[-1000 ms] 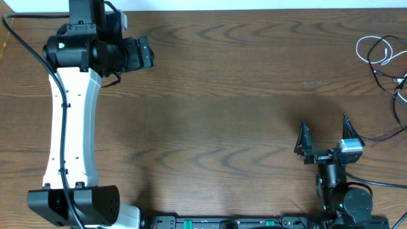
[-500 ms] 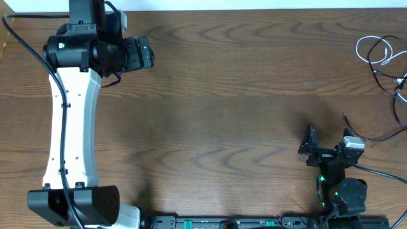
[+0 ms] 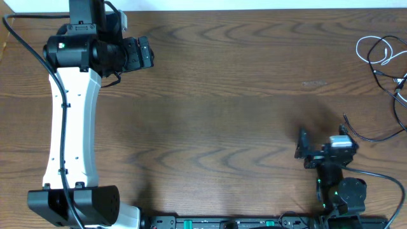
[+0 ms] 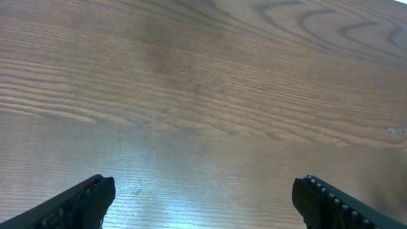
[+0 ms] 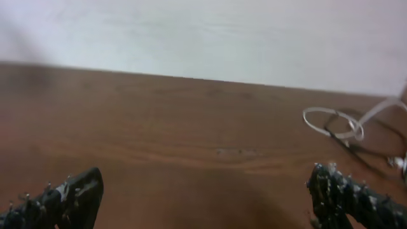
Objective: Untangle cables
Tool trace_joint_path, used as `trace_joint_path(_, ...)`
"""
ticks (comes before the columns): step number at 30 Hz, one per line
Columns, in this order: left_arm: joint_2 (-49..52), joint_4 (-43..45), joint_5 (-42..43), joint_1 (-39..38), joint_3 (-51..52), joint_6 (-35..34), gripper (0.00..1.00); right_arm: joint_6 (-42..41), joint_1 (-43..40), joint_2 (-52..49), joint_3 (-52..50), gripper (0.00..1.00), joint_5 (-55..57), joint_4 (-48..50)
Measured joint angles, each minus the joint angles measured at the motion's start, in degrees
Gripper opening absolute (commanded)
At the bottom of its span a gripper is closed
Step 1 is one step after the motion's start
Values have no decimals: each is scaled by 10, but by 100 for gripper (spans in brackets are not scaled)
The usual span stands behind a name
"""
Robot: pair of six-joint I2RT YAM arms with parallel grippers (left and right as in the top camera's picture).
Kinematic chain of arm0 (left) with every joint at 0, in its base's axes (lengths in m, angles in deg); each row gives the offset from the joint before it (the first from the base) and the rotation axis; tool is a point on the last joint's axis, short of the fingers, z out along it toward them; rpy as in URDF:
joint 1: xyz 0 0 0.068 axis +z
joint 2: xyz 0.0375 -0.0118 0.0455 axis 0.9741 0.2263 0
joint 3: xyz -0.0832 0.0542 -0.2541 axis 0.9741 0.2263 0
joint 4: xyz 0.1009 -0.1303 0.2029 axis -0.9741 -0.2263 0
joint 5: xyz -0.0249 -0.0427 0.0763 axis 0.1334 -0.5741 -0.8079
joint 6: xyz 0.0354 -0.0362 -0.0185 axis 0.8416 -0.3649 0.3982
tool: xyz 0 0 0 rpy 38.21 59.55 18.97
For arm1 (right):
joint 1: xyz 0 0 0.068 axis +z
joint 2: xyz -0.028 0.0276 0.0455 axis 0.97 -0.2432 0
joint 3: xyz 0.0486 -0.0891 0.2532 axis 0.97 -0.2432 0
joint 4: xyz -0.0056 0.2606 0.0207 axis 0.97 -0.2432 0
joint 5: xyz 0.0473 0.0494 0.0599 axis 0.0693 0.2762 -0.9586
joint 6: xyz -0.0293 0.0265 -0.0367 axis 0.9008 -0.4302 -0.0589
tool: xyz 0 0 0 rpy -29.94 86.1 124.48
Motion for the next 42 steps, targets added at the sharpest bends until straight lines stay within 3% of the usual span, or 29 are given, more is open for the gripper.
trace_joint_path(9, 0, 0, 0, 0, 0, 0, 94, 63, 0, 0, 0, 99, -29, -1)
trace_joint_path(36, 0, 3, -19, 0, 0, 0, 94, 70, 0, 0, 0, 99, -30, -1)
trace_joint_path(40, -31, 98, -30, -5, 43, 3, 95, 70, 0, 0, 0, 99, -30, -1)
trace_joint_path(42, -76, 187, -33, -12, 109, 16, 94, 71, 0, 0, 0, 99, -30, -1)
